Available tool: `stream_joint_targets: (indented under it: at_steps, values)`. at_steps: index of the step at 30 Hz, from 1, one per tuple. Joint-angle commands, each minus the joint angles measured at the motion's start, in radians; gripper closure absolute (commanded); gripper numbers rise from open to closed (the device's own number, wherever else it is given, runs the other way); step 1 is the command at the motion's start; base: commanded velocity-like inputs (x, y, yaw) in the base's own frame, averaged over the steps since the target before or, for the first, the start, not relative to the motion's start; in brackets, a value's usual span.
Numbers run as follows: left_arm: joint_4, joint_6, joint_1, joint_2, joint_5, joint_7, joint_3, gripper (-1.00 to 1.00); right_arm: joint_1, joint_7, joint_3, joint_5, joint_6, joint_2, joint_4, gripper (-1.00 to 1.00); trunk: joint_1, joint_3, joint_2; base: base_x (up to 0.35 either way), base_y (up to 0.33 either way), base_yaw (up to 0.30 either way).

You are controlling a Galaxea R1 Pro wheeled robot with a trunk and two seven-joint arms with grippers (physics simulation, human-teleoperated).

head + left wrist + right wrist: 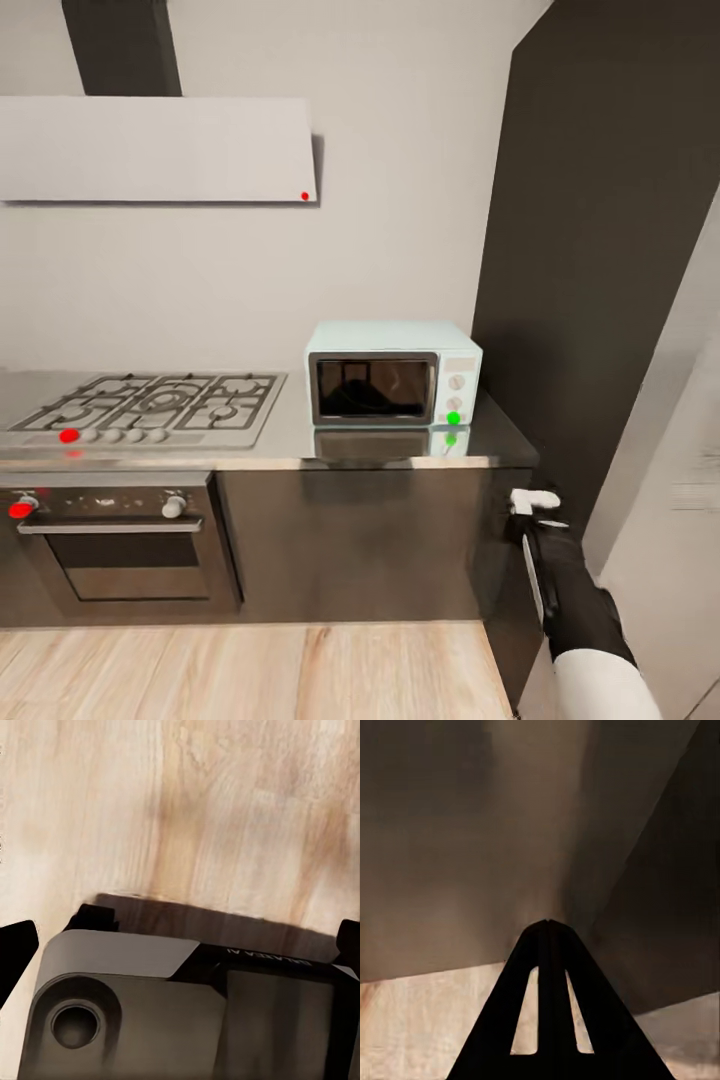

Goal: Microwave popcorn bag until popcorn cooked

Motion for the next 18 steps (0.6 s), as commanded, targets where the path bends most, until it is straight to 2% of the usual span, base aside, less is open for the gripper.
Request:
stream_joint_targets:
  at_steps: [1,2,5,6,8,9,12,16,18]
  values:
    - [0.002,-0.004,-0.001,0.0,0.011,-0.004,-0.008,-1.0,0.01,0.008,-0.004,0.01,0.0,-0.001,0.047,1.0,-0.001,-0.001,-0.001,-0.345,0.0,0.0]
    - [0.002,-0.004,-0.001,0.001,0.011,-0.004,-0.007,-1.0,0.036,0.003,-0.005,0.015,-0.032,-0.007,0.196,1.0,-0.001,-0.001,-0.001,-0.316,0.0,0.0]
    - [0.003,-0.004,-0.001,0.001,0.01,-0.004,-0.008,-1.0,0.052,-0.009,-0.005,0.014,-0.192,-0.01,0.526,1.0,-0.001,-0.001,-0.001,-0.181,0.0,0.0]
    - [0.003,-0.004,-0.001,0.001,0.01,-0.005,-0.008,-1.0,0.053,-0.018,-0.005,0.015,-0.226,-0.01,0.6,1.0,-0.001,-0.001,-0.001,-0.059,0.0,0.0]
    - [0.004,-0.003,-0.001,0.002,0.01,-0.005,-0.008,-1.0,0.054,-0.086,-0.005,0.014,-0.383,-0.016,0.878,1.0,-0.001,-0.001,-0.001,-0.017,0.0,0.0]
    - [0.004,-0.003,-0.001,0.003,0.01,-0.005,-0.008,-1.0,0.054,-0.116,-0.004,0.013,-0.478,-0.037,1.012,1.0,-0.001,-0.001,-0.001,-0.004,0.0,0.0]
    - [0.004,-0.002,-0.001,0.004,0.011,-0.004,-0.008,-1.0,0.05,-0.14,-0.002,0.011,-0.602,-0.067,1.108,1.0,-0.001,-0.001,-0.001,-0.001,0.0,0.0]
    - [0.004,-0.001,-0.001,0.004,0.011,-0.004,-0.007,-1.0,0.231,-0.147,-0.001,0.012,-0.73,-0.087,1.13,1.0,-0.001,-0.001,-0.001,0.0,0.0,0.0]
    - [0.004,-0.001,-0.001,0.005,0.011,-0.004,-0.007,-1.0,0.319,-0.147,-0.002,0.007,-0.76,-0.091,1.133,1.0,-0.001,-0.001,-0.001,0.0,0.0,0.0]
